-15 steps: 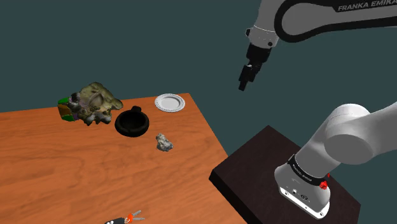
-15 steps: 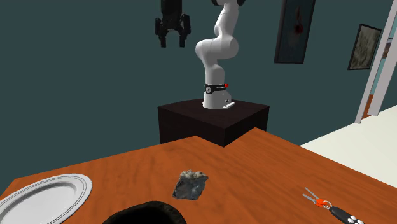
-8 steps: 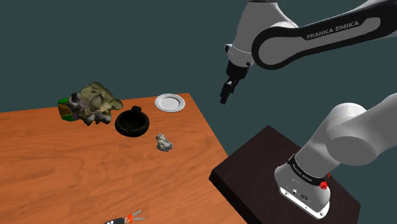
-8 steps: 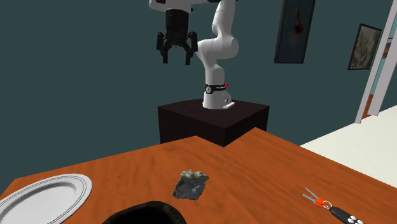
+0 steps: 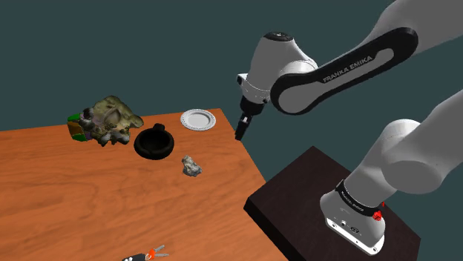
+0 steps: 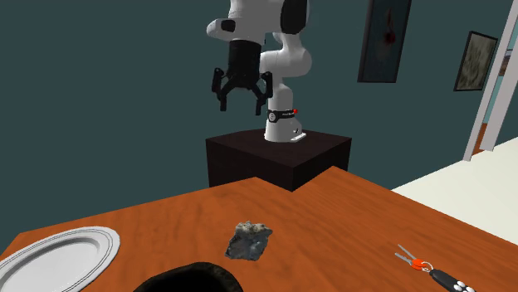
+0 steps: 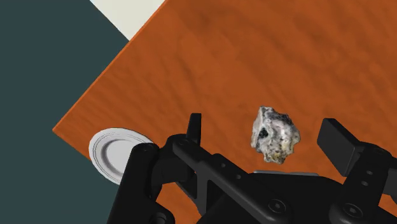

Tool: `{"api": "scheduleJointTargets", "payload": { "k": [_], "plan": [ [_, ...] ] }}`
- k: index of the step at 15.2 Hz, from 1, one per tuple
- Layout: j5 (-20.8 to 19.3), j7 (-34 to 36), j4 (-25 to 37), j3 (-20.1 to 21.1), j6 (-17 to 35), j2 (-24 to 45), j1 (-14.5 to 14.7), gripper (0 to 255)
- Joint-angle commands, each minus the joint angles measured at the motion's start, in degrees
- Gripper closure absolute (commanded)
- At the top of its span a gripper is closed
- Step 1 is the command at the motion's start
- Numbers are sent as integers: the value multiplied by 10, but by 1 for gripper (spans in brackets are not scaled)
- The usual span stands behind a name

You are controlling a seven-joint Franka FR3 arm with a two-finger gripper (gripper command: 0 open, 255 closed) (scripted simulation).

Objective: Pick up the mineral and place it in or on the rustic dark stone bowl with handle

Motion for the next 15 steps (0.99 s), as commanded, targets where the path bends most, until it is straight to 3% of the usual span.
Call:
{"api": "scheduleJointTargets", "payload": {
  "k": [1, 4, 8, 15],
  "plan": [
    [-19, 12, 13, 15, 40, 44, 3, 0],
    [-65, 41, 32, 34, 93, 106, 6, 0],
    [-163, 106, 68, 43, 150, 193, 21, 0],
    [-344, 230, 161, -13, 214, 338, 112, 0]
  ]
}}
